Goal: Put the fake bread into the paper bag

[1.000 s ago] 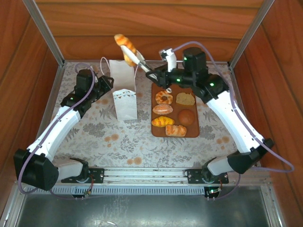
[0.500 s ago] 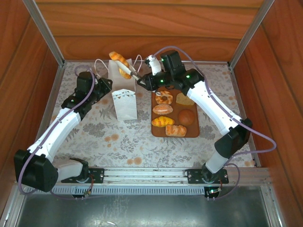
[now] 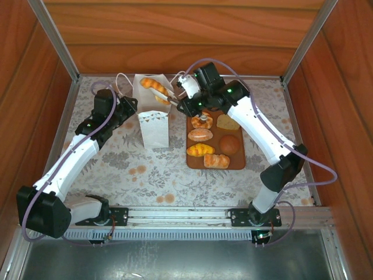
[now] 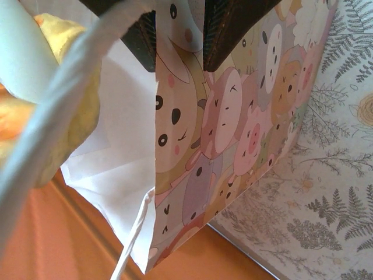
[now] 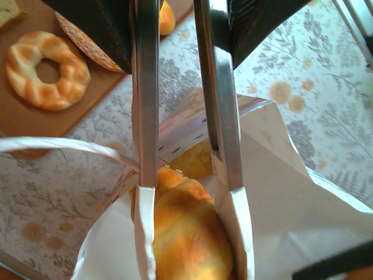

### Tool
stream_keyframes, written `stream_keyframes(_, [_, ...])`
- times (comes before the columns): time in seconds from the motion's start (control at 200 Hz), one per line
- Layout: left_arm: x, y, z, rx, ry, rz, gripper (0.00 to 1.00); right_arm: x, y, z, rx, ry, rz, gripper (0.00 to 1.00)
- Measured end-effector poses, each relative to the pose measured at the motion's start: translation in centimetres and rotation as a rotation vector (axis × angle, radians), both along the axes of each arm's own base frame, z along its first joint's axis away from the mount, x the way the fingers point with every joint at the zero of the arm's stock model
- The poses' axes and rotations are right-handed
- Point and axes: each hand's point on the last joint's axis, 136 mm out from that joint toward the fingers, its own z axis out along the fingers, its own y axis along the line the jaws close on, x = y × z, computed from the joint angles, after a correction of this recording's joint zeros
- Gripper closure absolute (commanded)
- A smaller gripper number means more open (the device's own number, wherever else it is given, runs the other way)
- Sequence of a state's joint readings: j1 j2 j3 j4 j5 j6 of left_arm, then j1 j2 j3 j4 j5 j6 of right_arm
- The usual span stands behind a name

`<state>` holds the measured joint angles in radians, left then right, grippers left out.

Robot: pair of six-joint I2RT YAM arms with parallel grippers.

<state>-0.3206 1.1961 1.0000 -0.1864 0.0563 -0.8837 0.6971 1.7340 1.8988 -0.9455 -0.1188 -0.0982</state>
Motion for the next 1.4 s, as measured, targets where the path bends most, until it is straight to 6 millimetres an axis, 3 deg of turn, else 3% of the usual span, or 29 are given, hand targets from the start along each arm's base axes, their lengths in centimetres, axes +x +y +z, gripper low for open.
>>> stream_keyframes(0.2, [-0.1, 0.0, 0.1, -0.001, -0.003, 0.0, 0.73, 0.4, -0.3, -0.4, -0.062, -0.015, 0.009, 0.46])
stream_keyframes(0.56, [-0.6, 0.2, 1.0, 0.004, -0.026, -0.007, 0.56, 1.1, -0.2, -0.2, -0.08, -0.022, -0.002, 0.38])
stream_keyframes(1.074, [-2.5, 1.0, 4.3, 0.046, -0.131, -0.026, 0.28, 1.3, 1.3, 2.3, 0.035, -0.017, -0.014, 0.44])
stream_keyframes(1.219, [-3.0, 1.1, 6.0, 0.045, -0.197, -0.036, 0.19, 1.0, 1.6, 4.0, 0.104, -0.019, -0.024, 0.44])
stream_keyframes(1.319, [-3.3, 1.1, 7.2, 0.043, -0.253, -0.046, 0.16, 0.4, 1.1, 6.6, 0.171, -0.049, -0.037, 0.45])
stream_keyframes(1.399, [-3.4, 1.0, 7.4, 0.039, -0.272, -0.049, 0.15, -0.1, -0.5, 9.0, 0.227, -0.085, -0.065, 0.45])
